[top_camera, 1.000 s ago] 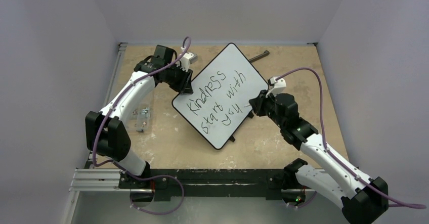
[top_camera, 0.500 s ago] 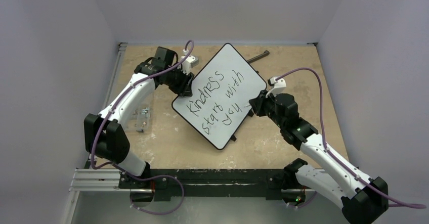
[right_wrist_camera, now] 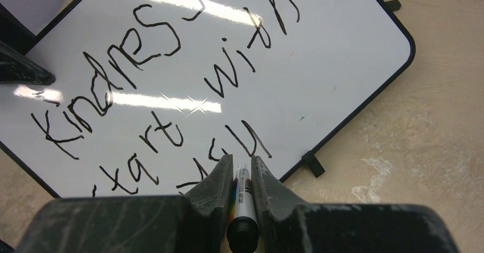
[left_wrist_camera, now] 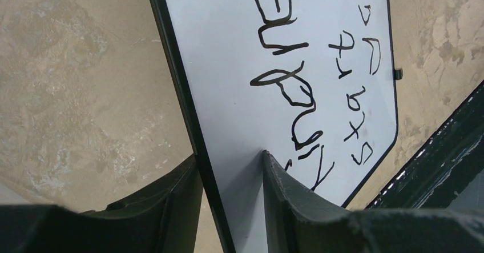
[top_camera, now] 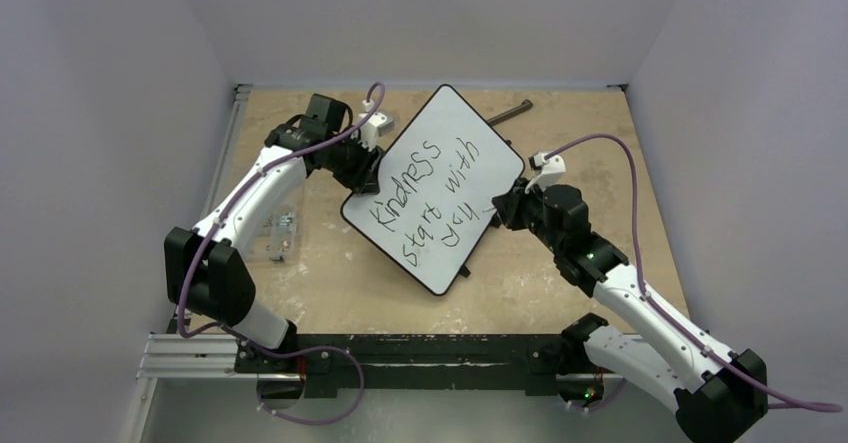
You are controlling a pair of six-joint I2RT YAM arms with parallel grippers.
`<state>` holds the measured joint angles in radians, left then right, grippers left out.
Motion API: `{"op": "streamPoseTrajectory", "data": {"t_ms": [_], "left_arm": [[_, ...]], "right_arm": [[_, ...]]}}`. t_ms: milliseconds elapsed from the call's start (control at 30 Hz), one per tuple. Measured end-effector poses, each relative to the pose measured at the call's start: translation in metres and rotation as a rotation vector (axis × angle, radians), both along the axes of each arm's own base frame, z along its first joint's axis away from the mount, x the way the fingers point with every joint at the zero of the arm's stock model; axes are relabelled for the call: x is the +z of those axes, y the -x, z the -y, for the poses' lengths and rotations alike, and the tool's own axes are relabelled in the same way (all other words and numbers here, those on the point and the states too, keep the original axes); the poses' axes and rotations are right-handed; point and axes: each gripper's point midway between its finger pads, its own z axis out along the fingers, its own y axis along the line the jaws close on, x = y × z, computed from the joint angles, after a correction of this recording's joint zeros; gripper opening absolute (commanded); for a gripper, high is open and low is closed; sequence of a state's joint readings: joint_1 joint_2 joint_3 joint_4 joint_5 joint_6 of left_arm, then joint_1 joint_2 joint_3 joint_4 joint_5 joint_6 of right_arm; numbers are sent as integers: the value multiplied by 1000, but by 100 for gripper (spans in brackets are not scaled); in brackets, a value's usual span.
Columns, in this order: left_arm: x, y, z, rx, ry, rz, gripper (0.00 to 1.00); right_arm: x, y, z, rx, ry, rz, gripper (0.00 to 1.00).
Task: Write a sentence on the whiteboard
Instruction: Move the whiteboard to the center of the board, then pick up the pen cap from the center of the board.
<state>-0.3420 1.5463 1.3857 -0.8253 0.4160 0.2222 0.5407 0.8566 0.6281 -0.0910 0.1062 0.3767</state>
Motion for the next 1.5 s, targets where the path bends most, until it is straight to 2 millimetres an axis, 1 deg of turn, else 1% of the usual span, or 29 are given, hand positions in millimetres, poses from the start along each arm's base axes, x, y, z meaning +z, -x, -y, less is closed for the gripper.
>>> {"op": "streamPoseTrajectory", "data": {"t_ms": [133,233,333,433,533,633,700,833,900,933,1033,1100,1133,1400,1500], "left_arm": [[1,2,3,10,7,-14,37],[3,4,10,32,33,-39,36],[3,4,21,52,74,-63,36],[2,2,37,55,116,-81,35],[-5,0,56,41,140,-109,35],[-5,-5,80,10,161,-116,35],[-3,-8,96,-16,175,-107,35],[-3,-10,124,-63,187,-98,35],[-3,-10,135,-83,193,-92,38],[-3,-10,140,-92,195,-87,42],[-5,-6,149,-115,197,-86,56],[-9,-4,151,-119,190,-96,66],[-10,-2,153,-127,188,-98,69],[-11,-2,153,-129,183,-93,85],[-8,-2,149,-121,171,-82,87]], "right_arm": [[-1,0,2,-7,5,-2,0],[0,1,5,-19,16,-4,0],[11,-3,10,-43,24,12,0],[26,-8,19,-86,34,42,0],[41,-11,29,-128,34,72,0],[51,-12,39,-167,34,93,0],[55,-11,44,-189,38,100,0],[54,-10,51,-214,51,94,0],[53,-10,53,-226,57,92,0],[52,-10,54,-229,60,89,0],[51,-9,57,-240,66,85,0],[51,-9,59,-246,69,84,0],[51,-8,59,-247,71,83,0],[50,-9,59,-247,72,79,0],[50,-9,59,-247,72,79,0]]}}
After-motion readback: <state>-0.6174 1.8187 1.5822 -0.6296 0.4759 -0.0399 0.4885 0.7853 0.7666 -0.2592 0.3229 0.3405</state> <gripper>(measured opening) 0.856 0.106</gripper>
